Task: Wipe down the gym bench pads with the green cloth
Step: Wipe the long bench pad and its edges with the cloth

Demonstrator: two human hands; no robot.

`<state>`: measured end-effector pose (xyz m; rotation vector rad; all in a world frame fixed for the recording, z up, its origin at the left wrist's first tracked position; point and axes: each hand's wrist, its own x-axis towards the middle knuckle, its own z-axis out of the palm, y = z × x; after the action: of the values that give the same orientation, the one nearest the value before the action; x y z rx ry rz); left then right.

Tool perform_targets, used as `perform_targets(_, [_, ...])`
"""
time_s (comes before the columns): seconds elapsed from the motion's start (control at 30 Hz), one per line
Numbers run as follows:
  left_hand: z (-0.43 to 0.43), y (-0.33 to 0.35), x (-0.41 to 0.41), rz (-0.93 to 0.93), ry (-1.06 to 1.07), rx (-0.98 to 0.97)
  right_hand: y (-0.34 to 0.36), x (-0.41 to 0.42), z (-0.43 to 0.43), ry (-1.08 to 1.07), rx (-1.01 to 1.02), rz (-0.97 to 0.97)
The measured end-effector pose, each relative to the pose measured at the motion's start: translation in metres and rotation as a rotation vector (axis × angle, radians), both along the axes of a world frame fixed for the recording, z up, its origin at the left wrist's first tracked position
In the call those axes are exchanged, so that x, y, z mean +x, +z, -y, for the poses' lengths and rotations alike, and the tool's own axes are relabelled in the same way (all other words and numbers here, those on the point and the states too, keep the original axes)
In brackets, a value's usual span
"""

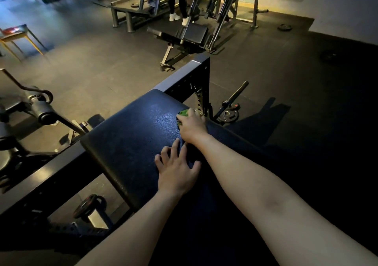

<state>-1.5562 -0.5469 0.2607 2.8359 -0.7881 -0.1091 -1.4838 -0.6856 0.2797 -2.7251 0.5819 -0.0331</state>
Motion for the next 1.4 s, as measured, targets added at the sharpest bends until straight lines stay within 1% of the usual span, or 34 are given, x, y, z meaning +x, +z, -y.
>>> perform_targets(0.07, [0.000, 0.001, 0.001, -0.009, 0.004, 0.001, -0.001, -0.012, 0.007, -0.038, -0.009, 0.005])
perform_targets(0.27, [-0.001, 0.004, -0.001, -0.025, 0.009, -0.002, 0.000, -0.079, 0.037, -0.303, 0.045, 0.040])
perform_targets(0.37, [-0.003, 0.005, -0.001, -0.037, -0.004, -0.006, 0.001, -0.121, 0.046, -0.436, 0.039, 0.053])
perform_targets(0.5, [-0.005, 0.007, -0.004, -0.042, -0.032, -0.007, 0.000, -0.155, 0.055, -0.556, 0.003, 0.010])
perform_targets(0.6, [-0.004, 0.006, -0.009, -0.044, -0.032, -0.016, 0.002, -0.148, 0.045, -0.565, -0.022, 0.001])
perform_targets(0.67, [0.001, 0.005, -0.011, -0.055, -0.028, -0.030, 0.004, -0.131, 0.034, -0.471, -0.002, 0.023])
perform_targets(0.77, [0.004, 0.002, -0.010, -0.033, -0.018, -0.031, 0.008, -0.099, 0.013, -0.263, 0.024, 0.047])
perform_targets(0.83, [0.004, -0.001, -0.006, -0.013, -0.025, -0.031, 0.009, -0.087, 0.007, -0.226, 0.015, 0.012])
perform_targets(1.0, [0.003, -0.002, -0.006, -0.010, -0.041, -0.058, 0.003, -0.106, 0.012, -0.351, -0.044, -0.005])
perform_targets(1.13, [-0.003, 0.002, -0.007, -0.011, -0.104, -0.075, 0.002, -0.147, 0.024, -0.475, 0.012, 0.020])
perform_targets(1.2, [-0.007, 0.003, -0.007, -0.013, -0.162, -0.090, 0.002, -0.168, 0.032, -0.537, 0.004, 0.028])
perform_targets(1.33, [-0.003, 0.004, -0.037, -0.046, -0.248, -0.075, 0.000, -0.195, 0.037, -0.659, -0.007, 0.027])
perform_targets(1.4, [0.001, 0.001, -0.053, -0.046, -0.248, -0.057, 0.002, -0.193, 0.034, -0.715, 0.012, 0.018])
